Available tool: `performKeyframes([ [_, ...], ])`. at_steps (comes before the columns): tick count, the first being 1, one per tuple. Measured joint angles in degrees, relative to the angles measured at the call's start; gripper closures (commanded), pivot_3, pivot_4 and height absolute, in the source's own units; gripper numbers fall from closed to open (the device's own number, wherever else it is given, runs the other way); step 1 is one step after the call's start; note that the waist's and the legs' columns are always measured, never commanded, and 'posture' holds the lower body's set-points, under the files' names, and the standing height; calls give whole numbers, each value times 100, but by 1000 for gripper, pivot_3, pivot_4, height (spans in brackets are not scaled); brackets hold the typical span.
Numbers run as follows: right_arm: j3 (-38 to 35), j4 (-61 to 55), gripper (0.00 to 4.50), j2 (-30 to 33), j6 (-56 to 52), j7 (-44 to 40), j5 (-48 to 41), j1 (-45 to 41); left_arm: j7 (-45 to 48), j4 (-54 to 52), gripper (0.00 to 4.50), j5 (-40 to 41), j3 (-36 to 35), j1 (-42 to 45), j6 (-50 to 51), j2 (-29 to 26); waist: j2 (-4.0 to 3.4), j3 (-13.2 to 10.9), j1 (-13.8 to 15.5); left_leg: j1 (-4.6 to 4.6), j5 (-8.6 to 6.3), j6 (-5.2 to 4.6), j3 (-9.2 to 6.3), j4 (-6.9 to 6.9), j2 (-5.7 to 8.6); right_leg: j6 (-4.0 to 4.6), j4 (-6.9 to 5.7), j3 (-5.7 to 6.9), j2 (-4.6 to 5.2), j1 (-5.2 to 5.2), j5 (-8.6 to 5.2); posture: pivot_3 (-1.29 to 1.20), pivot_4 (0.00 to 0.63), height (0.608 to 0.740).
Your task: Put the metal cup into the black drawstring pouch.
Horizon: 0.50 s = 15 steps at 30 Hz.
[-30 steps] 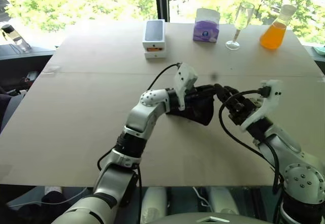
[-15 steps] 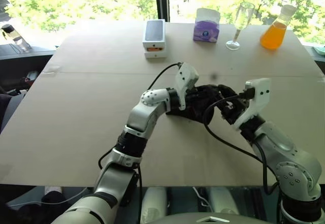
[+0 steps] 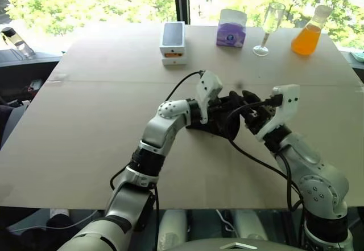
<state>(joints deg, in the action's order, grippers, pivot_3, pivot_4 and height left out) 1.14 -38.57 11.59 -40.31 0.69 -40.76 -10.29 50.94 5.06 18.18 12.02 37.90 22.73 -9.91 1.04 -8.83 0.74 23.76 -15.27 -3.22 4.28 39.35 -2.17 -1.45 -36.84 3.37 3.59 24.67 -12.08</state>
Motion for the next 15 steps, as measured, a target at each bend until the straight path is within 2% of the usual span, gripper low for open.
performKeyframes([
  [1,-14,47,4075,-28,16,-20,3,-16,-1,0,4500,-1,-1,-6,8,-8,0,0,-1,0,0,0,0,0,0,0,0,0,0,0,0,0,150,737],
  [2,-13,49,4299,-46,22,-26,4,-32,-1,0,4500,-1,-2,-12,17,-8,0,0,-2,0,0,0,0,0,0,0,0,0,0,0,0,0,150,737],
  [10,13,111,4299,-57,39,-183,91,-48,-7,-1,4500,-1,-14,-28,51,-6,0,0,0,0,0,0,0,0,0,0,0,1,0,0,0,0,150,737],
  [15,-113,317,4299,52,55,-215,295,-378,4,-118,4500,6,-14,-46,49,3,0,0,-3,0,0,0,1,0,0,0,0,0,0,0,0,0,150,737],
])
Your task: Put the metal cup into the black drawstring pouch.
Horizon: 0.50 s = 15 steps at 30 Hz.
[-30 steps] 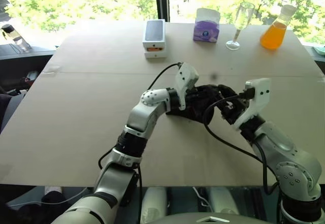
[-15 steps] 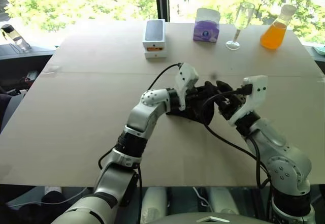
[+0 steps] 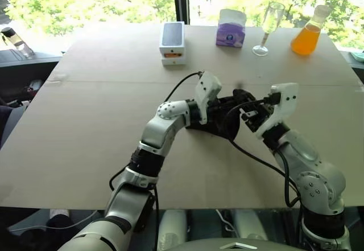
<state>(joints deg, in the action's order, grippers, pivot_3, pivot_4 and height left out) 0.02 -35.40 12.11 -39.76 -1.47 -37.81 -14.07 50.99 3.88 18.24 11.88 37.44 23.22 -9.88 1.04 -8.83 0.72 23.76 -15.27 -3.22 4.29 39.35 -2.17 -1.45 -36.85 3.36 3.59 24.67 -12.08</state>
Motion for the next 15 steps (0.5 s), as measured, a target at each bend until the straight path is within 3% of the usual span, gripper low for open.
performKeyframes([
  [2,-117,143,4500,121,2,-32,98,-169,-2,-100,3687,8,-7,0,3,6,0,0,9,0,0,0,-1,0,1,0,0,1,1,0,0,0,150,737],
  [4,-242,271,4500,263,80,-35,285,-321,45,-114,3214,49,30,-22,66,-8,-1,0,8,1,0,0,-1,0,1,0,0,1,1,0,0,0,150,737],
  [10,-601,566,4500,850,482,-198,1006,-431,28,-129,263,57,60,-132,250,-87,-1,-1,1,1,0,0,-1,-2,1,0,1,1,-1,1,0,0,150,737],
  [15,-619,746,4500,1022,669,-499,1285,-428,-4,-263,122,54,60,-164,351,-130,-1,-1,0,0,0,0,1,-1,0,0,1,-1,-1,1,0,0,150,737],
])
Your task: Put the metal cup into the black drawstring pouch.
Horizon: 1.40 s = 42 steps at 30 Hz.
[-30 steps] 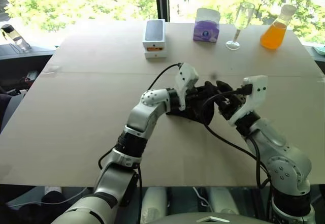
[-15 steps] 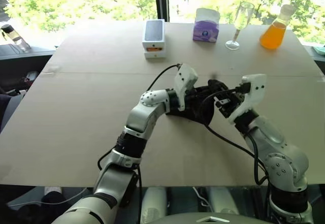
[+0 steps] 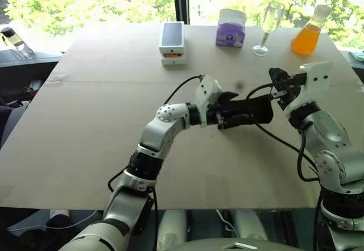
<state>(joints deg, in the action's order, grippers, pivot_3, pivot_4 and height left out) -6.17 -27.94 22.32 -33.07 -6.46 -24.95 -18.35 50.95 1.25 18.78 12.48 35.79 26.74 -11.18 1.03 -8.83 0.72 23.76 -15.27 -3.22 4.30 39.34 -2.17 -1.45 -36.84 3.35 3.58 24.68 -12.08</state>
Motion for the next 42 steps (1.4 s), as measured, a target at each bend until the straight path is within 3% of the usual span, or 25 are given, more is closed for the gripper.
performKeyframes([
  [10,-241,-73,4500,-86,-219,-275,-387,-2,-228,354,122,-224,30,488,-578,438,1,0,20,3,0,-1,-2,1,4,0,2,1,2,-1,0,0,150,737],
  [16,-362,-363,4500,-70,-578,-309,-729,5,-548,1638,122,-780,277,1130,-1507,1123,1,0,12,4,-1,-2,-2,0,8,0,3,3,0,0,0,0,150,737],
  [22,-373,-552,4500,-67,-788,-278,-844,2,-798,2490,122,-1024,256,1522,-2005,1436,1,-1,3,3,-1,-2,-2,-3,5,0,4,2,-1,1,0,0,150,737],
  [26,-372,-594,4500,-72,-864,-213,-891,0,-913,2879,1153,-1098,191,1628,-2261,1576,2,-1,8,5,-2,-3,-2,-3,4,0,5,3,0,1,0,0,150,737],
  [33,-373,-602,4500,-74,-916,-181,-913,0,-986,3189,4348,-1146,128,1747,-2426,1733,2,-1,8,6,-2,-3,-2,-3,4,0,5,4,0,1,0,0,150,737],
  [42,-511,-332,4500,-50,-882,-86,-779,-134,-859,2851,4470,-1076,99,1547,-2243,1703,2,-1,5,5,-2,-3,-1,-3,2,-1,5,3,0,1,0,0,150,737],
])
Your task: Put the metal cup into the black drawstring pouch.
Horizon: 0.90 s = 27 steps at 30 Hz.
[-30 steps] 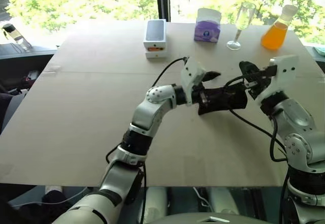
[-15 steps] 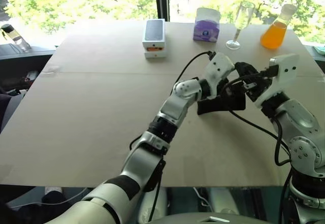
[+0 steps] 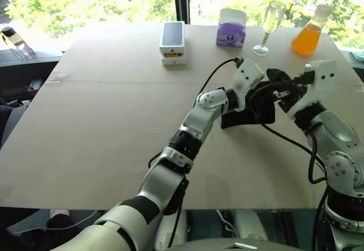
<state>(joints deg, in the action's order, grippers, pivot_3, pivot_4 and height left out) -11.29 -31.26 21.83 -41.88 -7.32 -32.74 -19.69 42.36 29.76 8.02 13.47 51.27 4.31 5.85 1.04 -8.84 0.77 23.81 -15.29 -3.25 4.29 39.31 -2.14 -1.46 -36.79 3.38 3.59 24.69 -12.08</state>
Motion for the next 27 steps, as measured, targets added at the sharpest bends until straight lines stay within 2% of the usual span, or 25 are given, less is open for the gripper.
performKeyframes([
  [5,156,400,4500,335,258,-316,109,-212,-34,-630,4470,37,3,-229,520,-120,-1,0,-3,-1,0,0,0,-1,1,0,0,0,-1,1,0,0,150,737],
  [8,273,890,4500,877,773,-557,397,-312,32,-1255,4470,107,118,-540,1047,-320,-2,-1,5,-1,0,0,2,-1,1,0,0,-2,2,0,0,0,150,737],
  [13,251,1386,4500,1083,1160,-637,569,-430,79,-1567,4470,136,255,-708,1389,-488,-3,-1,1,-2,0,0,1,-2,1,0,-1,-1,0,0,0,0,150,737],
  [20,252,1510,4500,1195,1501,-732,812,-436,129,-1786,4470,210,355,-841,1569,-620,-3,-1,3,-2,0,0,3,-1,0,0,0,-3,0,0,0,0,150,737],
  [27,497,1911,4500,1750,2218,-899,1452,-428,410,-2585,4470,289,585,-1053,2036,-1334,-7,-3,-11,-5,1,2,6,-2,-2,0,-2,-7,-1,2,0,0,150,737],
])
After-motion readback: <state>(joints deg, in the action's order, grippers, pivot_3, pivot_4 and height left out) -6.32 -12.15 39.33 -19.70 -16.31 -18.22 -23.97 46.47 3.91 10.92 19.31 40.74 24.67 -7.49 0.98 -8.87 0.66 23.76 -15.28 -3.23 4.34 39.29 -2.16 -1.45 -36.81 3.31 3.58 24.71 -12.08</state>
